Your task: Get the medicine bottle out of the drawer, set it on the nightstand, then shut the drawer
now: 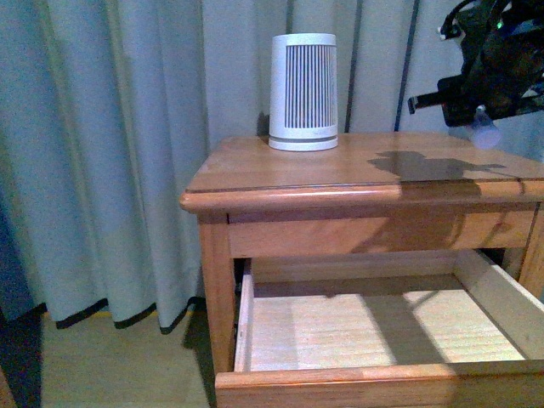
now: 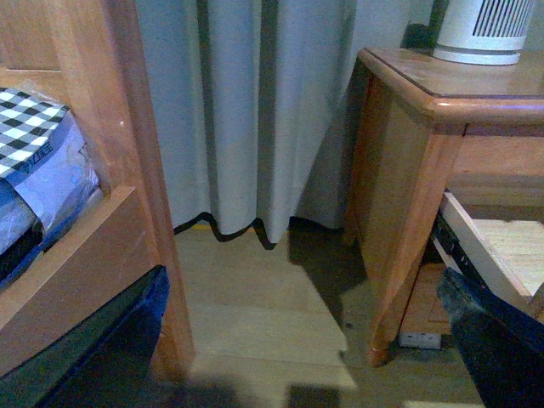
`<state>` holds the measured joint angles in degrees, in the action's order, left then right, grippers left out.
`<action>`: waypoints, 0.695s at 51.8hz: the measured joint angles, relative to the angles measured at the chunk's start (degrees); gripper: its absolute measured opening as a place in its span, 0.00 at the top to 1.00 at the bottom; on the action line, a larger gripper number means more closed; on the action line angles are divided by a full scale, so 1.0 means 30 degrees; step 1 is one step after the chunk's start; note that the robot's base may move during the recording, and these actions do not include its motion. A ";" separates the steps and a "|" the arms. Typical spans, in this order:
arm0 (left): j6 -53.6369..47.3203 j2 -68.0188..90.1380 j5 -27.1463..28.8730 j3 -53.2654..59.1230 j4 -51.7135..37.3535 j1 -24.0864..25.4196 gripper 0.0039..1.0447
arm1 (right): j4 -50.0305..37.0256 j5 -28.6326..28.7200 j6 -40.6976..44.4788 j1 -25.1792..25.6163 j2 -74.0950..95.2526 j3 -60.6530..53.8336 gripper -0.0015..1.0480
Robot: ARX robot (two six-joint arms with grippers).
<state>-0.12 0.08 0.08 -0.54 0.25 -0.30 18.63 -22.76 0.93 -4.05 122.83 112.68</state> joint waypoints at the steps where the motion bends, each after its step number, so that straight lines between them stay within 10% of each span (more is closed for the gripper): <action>1: 0.0000 0.0000 0.0000 0.0000 0.0000 0.0000 0.06 | 0.0073 0.0007 0.0000 0.0051 0.0313 0.0277 0.73; 6: 0.0000 0.0000 0.0000 0.0000 0.0000 0.0000 0.06 | -0.0007 0.0036 0.0007 0.0109 0.1370 0.1158 0.72; 28: 0.0000 0.0000 0.0000 0.0000 0.0000 0.0000 0.06 | -0.6841 -0.0197 0.0481 0.0007 -0.1974 -0.3082 0.06; 36: 0.0000 0.0000 0.0000 0.0000 0.0000 0.0000 0.06 | -0.8961 -0.0306 0.0583 -0.0168 -0.7562 -0.8342 0.07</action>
<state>-0.12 0.08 0.08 -0.54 0.25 -0.30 -8.25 -23.68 2.68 -4.56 100.14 87.66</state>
